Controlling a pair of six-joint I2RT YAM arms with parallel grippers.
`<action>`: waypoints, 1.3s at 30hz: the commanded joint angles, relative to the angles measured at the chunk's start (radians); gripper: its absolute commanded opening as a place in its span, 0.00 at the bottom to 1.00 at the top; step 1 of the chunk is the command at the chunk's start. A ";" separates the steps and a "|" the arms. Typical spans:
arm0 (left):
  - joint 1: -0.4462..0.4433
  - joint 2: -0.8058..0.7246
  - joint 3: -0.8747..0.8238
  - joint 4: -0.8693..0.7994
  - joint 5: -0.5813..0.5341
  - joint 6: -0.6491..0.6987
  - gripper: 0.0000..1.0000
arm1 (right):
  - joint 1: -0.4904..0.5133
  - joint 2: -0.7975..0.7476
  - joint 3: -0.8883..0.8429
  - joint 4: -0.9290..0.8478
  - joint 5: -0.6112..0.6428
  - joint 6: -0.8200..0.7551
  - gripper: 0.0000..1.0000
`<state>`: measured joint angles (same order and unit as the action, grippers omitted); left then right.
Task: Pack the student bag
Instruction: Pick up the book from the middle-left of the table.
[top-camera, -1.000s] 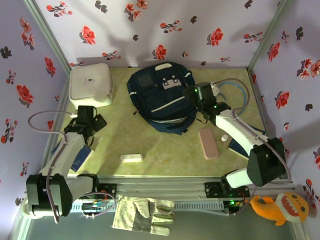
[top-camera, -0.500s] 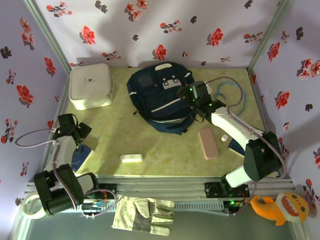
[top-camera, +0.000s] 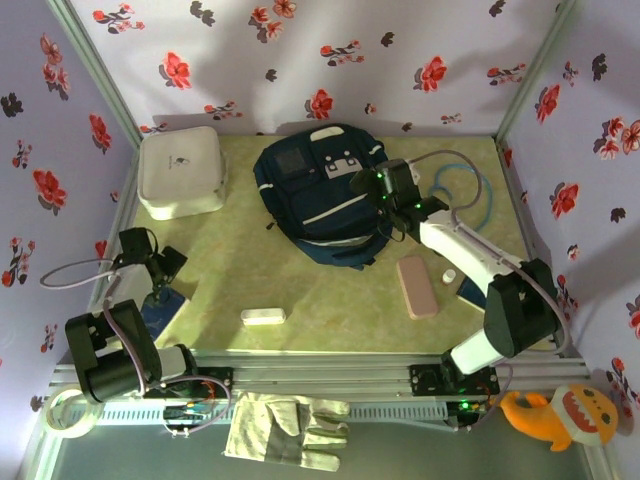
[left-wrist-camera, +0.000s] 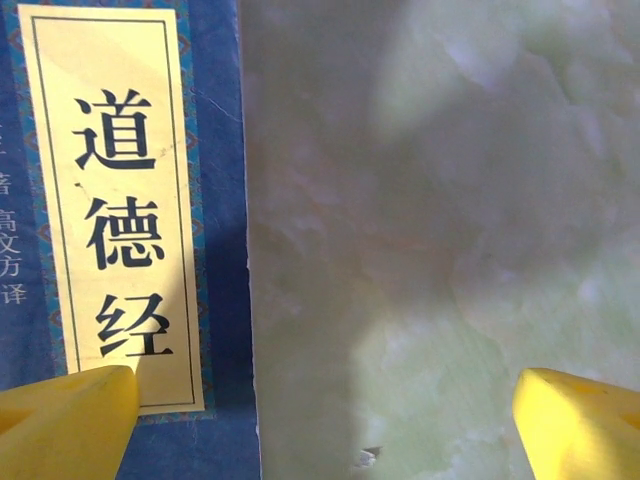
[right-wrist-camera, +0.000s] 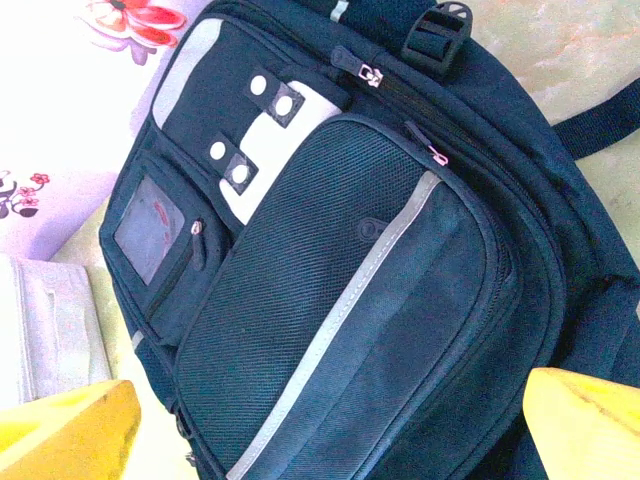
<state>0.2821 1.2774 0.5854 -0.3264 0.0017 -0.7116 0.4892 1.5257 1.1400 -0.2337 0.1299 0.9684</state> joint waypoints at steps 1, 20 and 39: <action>-0.110 0.028 -0.032 0.031 0.091 -0.061 0.95 | 0.009 0.019 0.034 0.017 -0.006 0.000 0.99; -0.628 0.257 0.225 0.127 0.088 -0.226 0.94 | 0.028 0.033 0.033 0.008 -0.009 -0.016 0.99; -0.171 -0.077 0.067 -0.084 0.163 -0.031 0.99 | 0.345 0.539 0.577 -0.263 -0.240 -0.353 0.83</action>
<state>0.0856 1.2095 0.6868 -0.3637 0.0937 -0.7895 0.7921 1.9980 1.6463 -0.3992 -0.0612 0.7044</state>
